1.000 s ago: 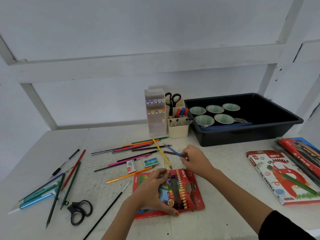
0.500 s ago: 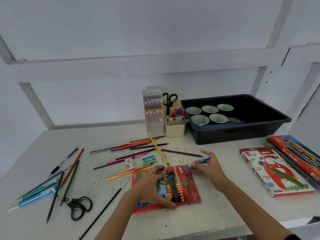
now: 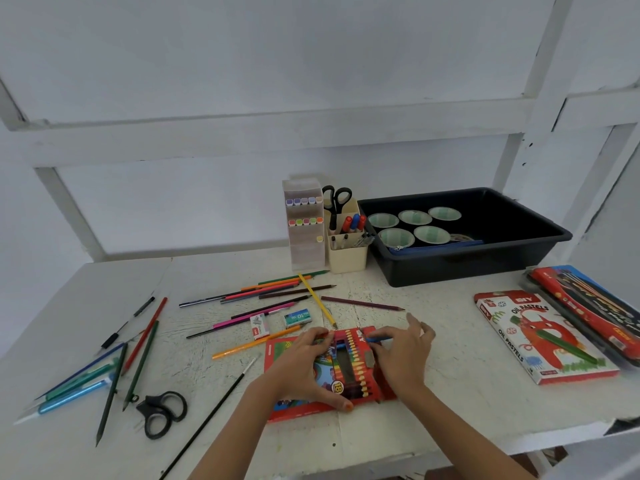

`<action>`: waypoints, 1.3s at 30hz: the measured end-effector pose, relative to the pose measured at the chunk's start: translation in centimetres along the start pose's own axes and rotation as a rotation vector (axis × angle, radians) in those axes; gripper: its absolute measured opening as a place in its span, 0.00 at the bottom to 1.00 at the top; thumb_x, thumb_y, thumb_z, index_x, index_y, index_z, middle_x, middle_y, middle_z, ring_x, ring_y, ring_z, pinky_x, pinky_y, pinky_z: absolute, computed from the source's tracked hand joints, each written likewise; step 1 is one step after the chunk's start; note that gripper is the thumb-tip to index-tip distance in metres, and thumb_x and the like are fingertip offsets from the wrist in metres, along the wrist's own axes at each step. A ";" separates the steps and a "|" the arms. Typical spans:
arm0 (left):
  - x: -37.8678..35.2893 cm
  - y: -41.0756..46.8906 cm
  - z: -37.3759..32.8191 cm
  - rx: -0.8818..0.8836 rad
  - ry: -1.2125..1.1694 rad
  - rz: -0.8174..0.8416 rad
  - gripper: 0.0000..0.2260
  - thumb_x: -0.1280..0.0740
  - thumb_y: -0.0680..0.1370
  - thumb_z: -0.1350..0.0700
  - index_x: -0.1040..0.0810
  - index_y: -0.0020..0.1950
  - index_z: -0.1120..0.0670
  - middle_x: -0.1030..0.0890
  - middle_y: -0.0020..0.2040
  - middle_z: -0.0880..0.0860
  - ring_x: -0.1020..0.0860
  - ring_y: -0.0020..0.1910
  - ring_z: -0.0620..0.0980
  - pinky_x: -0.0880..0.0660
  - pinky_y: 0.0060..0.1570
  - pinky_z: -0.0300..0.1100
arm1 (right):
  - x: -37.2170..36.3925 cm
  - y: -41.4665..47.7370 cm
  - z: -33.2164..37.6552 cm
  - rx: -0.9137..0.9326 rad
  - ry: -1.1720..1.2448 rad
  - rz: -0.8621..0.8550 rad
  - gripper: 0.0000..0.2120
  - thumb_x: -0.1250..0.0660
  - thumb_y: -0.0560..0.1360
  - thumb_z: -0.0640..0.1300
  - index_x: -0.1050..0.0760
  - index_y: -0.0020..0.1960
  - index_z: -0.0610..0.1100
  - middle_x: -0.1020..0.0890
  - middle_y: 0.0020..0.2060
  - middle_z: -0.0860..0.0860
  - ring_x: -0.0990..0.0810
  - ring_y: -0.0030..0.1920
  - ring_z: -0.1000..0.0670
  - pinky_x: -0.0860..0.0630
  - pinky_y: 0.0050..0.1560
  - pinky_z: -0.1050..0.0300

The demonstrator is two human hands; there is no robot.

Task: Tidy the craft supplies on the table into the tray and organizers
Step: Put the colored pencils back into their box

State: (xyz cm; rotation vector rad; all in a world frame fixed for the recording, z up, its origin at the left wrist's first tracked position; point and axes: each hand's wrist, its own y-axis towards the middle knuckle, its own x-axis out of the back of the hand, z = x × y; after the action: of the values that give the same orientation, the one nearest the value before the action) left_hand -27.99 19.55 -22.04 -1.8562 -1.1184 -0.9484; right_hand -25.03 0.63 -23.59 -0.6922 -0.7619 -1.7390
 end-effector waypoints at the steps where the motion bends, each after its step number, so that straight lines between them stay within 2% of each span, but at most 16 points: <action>1: 0.0 0.0 0.0 -0.001 0.000 -0.002 0.53 0.30 0.60 0.28 0.49 0.77 0.48 0.51 0.75 0.42 0.51 0.74 0.46 0.46 0.74 0.46 | -0.4 -0.1 0.1 0.042 -0.003 -0.001 0.08 0.27 0.70 0.44 0.18 0.49 0.52 0.31 0.67 0.47 0.39 0.68 0.45 0.33 0.61 0.55; 4: 0.0 0.1 0.1 -0.006 -0.007 -0.006 0.54 0.31 0.59 0.27 0.49 0.77 0.48 0.51 0.75 0.42 0.50 0.74 0.46 0.44 0.74 0.47 | -0.8 -0.1 0.4 0.114 0.074 0.076 0.11 0.29 0.71 0.42 0.22 0.54 0.48 0.24 0.55 0.50 0.31 0.57 0.51 0.35 0.48 0.65; 7: -0.1 0.1 0.3 -0.004 -0.005 0.001 0.55 0.32 0.58 0.26 0.49 0.77 0.48 0.51 0.75 0.41 0.50 0.74 0.46 0.43 0.74 0.48 | 0.1 0.8 0.0 0.107 0.242 0.212 0.17 0.28 0.70 0.42 0.28 0.57 0.47 0.26 0.53 0.50 0.29 0.56 0.53 0.34 0.45 0.72; 9: -0.1 0.2 0.4 -0.005 -0.008 0.000 0.56 0.33 0.57 0.25 0.49 0.77 0.48 0.51 0.75 0.41 0.50 0.74 0.46 0.43 0.74 0.49 | 0.9 1.4 -0.4 0.170 0.175 0.290 0.18 0.29 0.72 0.42 0.28 0.60 0.47 0.27 0.57 0.50 0.30 0.60 0.53 0.34 0.52 0.70; 13: -0.2 0.3 0.4 -0.010 -0.014 0.007 0.56 0.32 0.57 0.25 0.49 0.77 0.48 0.52 0.74 0.40 0.51 0.74 0.46 0.43 0.74 0.49 | 1.9 2.4 -1.7 0.192 -0.028 0.198 0.17 0.33 0.74 0.43 0.26 0.63 0.48 0.26 0.62 0.50 0.35 0.64 0.51 0.33 0.59 0.60; 15: -0.1 0.2 0.4 -0.009 -0.015 0.008 0.55 0.32 0.58 0.26 0.49 0.77 0.48 0.52 0.74 0.40 0.51 0.74 0.46 0.43 0.74 0.49 | 2.1 2.8 -2.1 0.213 -0.097 0.224 0.14 0.35 0.76 0.43 0.24 0.61 0.46 0.24 0.59 0.49 0.32 0.61 0.51 0.34 0.57 0.62; 17: -0.1 0.2 0.3 -0.006 -0.016 0.009 0.55 0.31 0.59 0.27 0.49 0.77 0.48 0.52 0.75 0.40 0.51 0.74 0.46 0.43 0.74 0.49 | 2.1 3.1 -2.2 0.287 -0.107 0.282 0.11 0.36 0.77 0.43 0.21 0.59 0.46 0.21 0.55 0.48 0.29 0.56 0.53 0.37 0.51 0.67; 19: -0.1 0.1 0.3 -0.004 -0.015 0.006 0.54 0.31 0.59 0.27 0.49 0.77 0.48 0.51 0.75 0.41 0.51 0.74 0.46 0.43 0.74 0.50 | 1.9 2.9 -1.9 0.352 -0.109 0.317 0.11 0.36 0.77 0.45 0.20 0.57 0.47 0.21 0.52 0.48 0.30 0.52 0.55 0.39 0.46 0.68; 22: -0.2 0.1 0.5 -0.001 -0.013 0.002 0.55 0.32 0.58 0.26 0.49 0.77 0.47 0.51 0.75 0.41 0.50 0.74 0.47 0.42 0.73 0.50 | 1.0 2.7 -1.3 0.409 -0.104 0.309 0.11 0.34 0.76 0.48 0.20 0.55 0.47 0.24 0.51 0.51 0.34 0.51 0.57 0.38 0.47 0.68; 28: -0.3 0.2 0.5 0.005 -0.018 -0.001 0.55 0.31 0.58 0.26 0.49 0.77 0.47 0.51 0.74 0.40 0.50 0.74 0.46 0.42 0.73 0.50 | 0.2 2.8 -1.1 0.381 -0.006 0.286 0.07 0.29 0.72 0.49 0.20 0.45 0.45 0.26 0.43 0.55 0.31 0.49 0.57 0.38 0.41 0.73; 33: -0.2 0.1 0.4 -0.003 -0.016 -0.007 0.54 0.30 0.59 0.28 0.49 0.77 0.47 0.50 0.74 0.41 0.49 0.74 0.46 0.42 0.73 0.48 | 0.0 3.2 -1.3 0.399 0.024 0.312 0.06 0.28 0.71 0.46 0.24 0.40 0.46 0.25 0.41 0.55 0.28 0.46 0.55 0.33 0.42 0.69; 37: -0.2 0.1 0.3 -0.005 -0.023 -0.017 0.54 0.29 0.59 0.28 0.49 0.77 0.47 0.49 0.74 0.40 0.49 0.74 0.46 0.41 0.73 0.47 | 1.4 5.3 -0.6 0.400 0.065 0.486 0.04 0.30 0.72 0.40 0.25 0.43 0.46 0.23 0.44 0.52 0.24 0.43 0.55 0.28 0.40 0.67; 39: -0.1 0.1 0.3 -0.011 -0.026 -0.019 0.54 0.29 0.60 0.29 0.49 0.77 0.48 0.50 0.74 0.40 0.49 0.74 0.45 0.42 0.73 0.47 | 1.7 7.0 -0.3 0.430 0.008 0.363 0.05 0.34 0.74 0.37 0.23 0.47 0.46 0.22 0.47 0.50 0.25 0.47 0.54 0.26 0.46 0.64</action>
State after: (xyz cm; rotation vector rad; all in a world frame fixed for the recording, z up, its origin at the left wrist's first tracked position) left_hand -27.93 19.73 -22.29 -1.8749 -1.1504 -0.9454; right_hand -18.78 -2.28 -21.39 -0.4895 -0.9063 -1.1976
